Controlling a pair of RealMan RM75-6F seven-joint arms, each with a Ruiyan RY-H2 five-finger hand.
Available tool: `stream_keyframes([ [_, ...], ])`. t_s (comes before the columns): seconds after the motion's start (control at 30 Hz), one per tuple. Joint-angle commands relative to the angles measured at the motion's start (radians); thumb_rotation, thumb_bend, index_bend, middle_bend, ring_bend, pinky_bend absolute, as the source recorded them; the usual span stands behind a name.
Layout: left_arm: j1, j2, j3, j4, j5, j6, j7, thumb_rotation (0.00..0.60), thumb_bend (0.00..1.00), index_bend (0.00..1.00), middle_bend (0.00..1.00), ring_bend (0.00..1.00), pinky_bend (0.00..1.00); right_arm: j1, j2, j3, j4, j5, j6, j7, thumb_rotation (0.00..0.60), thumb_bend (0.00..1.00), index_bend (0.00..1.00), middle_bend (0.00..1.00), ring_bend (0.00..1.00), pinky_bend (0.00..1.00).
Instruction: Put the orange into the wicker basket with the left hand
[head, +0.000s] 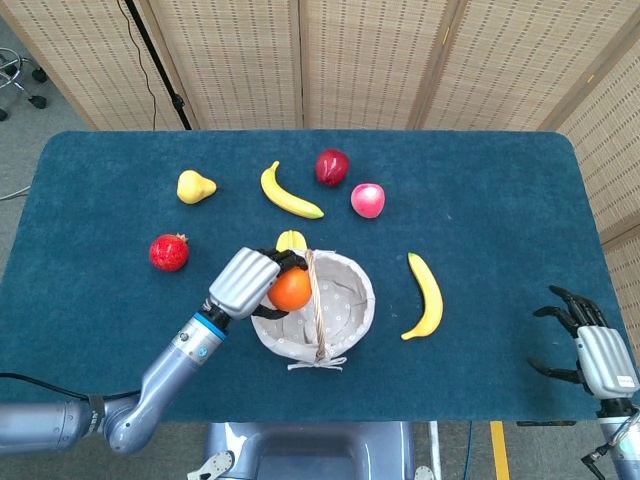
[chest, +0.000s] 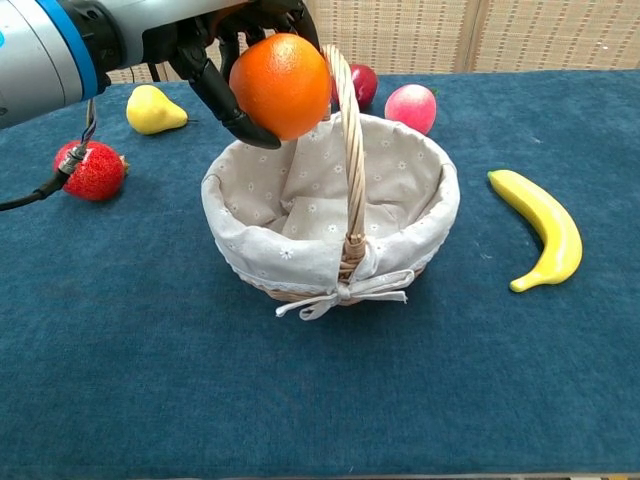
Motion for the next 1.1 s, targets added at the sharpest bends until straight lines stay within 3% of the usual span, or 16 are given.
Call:
stream_keyframes([
  [0.03,-0.002,0.068,0.013,-0.049,0.01,-0.056,-0.037,0.6,0.22,0.56,0.44,0.41,0.5,-0.001,0.0,0.003,0.006,0.007,-0.003,0.007,0.6,0.16,0.34,0.12,0.14,0.1],
  [0.17,0.0,0.137,0.027,-0.084,0.034,-0.101,-0.075,0.6,0.12,0.33,0.25,0.24,0.33,0.0,-0.001,0.004,0.009,0.01,-0.009,0.011,0.6,0.16,0.34,0.12,0.14,0.1],
  [0.37,0.012,0.229,0.048,-0.151,0.044,-0.132,-0.1,0.6,0.06,0.08,0.03,0.04,0.22,0.002,-0.004,0.006,0.009,0.012,-0.016,0.006,0.6,0.16,0.34,0.12,0.15,0.1],
  [0.73,0.035,0.289,0.058,-0.164,0.042,-0.112,-0.117,0.6,0.06,0.06,0.0,0.0,0.22,0.005,-0.008,0.008,0.013,0.018,-0.027,0.005,0.6,0.16,0.34,0.12,0.15,0.1],
  [1.1,0.201,0.433,0.101,-0.137,0.08,0.091,-0.123,0.6,0.06,0.06,0.0,0.0,0.18,0.006,-0.01,0.009,0.017,0.028,-0.04,0.001,0.6,0.16,0.34,0.12,0.15,0.1],
])
